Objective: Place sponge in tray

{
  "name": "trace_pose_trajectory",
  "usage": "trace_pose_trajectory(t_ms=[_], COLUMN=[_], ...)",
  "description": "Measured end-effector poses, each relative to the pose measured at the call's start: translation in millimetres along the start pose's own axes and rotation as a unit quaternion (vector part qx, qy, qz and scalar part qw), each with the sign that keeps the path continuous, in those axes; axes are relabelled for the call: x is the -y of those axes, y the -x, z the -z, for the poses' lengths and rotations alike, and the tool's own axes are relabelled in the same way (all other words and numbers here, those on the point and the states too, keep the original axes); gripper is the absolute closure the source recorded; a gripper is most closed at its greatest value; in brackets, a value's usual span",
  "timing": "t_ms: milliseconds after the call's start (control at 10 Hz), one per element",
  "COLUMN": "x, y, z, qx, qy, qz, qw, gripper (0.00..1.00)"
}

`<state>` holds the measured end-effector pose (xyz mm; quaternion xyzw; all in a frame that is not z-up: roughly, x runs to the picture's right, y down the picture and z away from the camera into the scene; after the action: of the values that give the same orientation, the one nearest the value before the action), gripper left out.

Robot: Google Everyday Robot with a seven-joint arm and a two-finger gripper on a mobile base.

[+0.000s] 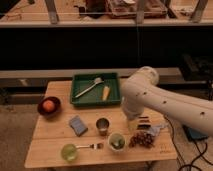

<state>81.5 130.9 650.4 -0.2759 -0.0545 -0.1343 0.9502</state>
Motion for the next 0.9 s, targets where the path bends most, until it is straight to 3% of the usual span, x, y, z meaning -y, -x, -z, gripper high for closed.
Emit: trace_pose_trajectory(t_ms=[500, 600, 700, 800, 900], x=[0, 4, 16, 33, 51], y=[2, 2, 9, 18, 31], z=[0, -1, -2, -4, -5], qx=[0.000, 0.023, 0.062, 0.110, 0.144], qy=[0.001, 0.013, 0.020, 0.025, 0.032], qz=[0.003, -0.016, -0.043, -0.078, -0.109], qw=[1.0000, 0.9995, 0.9970, 0.9905, 0.9830], gripper=[0.35, 0.35, 0.35, 0.35, 0.35])
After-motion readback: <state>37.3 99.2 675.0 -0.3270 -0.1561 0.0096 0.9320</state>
